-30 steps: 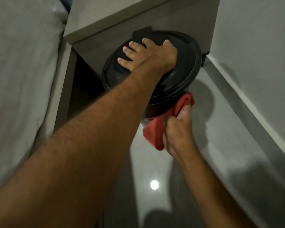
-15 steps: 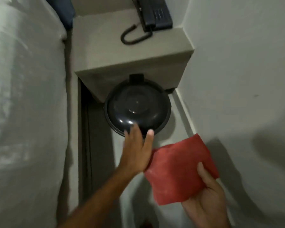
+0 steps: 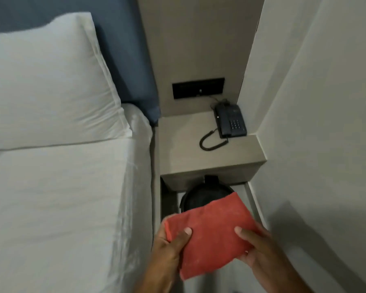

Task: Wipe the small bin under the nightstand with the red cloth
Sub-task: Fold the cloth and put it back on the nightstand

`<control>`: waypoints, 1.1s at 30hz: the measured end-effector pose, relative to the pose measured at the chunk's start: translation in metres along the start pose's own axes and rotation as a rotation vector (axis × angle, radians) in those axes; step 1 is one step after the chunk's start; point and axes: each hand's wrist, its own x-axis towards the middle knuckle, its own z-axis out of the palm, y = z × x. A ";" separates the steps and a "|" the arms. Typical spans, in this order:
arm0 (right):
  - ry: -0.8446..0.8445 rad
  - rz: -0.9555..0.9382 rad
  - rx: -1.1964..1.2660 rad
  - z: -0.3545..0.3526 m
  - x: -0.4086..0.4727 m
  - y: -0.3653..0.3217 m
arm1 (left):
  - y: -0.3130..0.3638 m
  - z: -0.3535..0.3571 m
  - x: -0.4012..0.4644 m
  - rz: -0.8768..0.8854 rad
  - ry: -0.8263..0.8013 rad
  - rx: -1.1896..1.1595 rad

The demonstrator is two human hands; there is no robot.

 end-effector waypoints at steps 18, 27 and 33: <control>0.040 0.027 -0.666 0.055 0.290 -0.066 | 0.055 0.044 0.285 -0.052 0.232 0.428; -0.032 0.089 -1.032 0.085 0.394 -0.041 | 0.064 0.025 0.411 -0.072 0.265 0.596; -0.114 0.110 -1.610 0.070 0.396 -0.015 | 0.046 0.013 0.409 0.015 0.112 1.174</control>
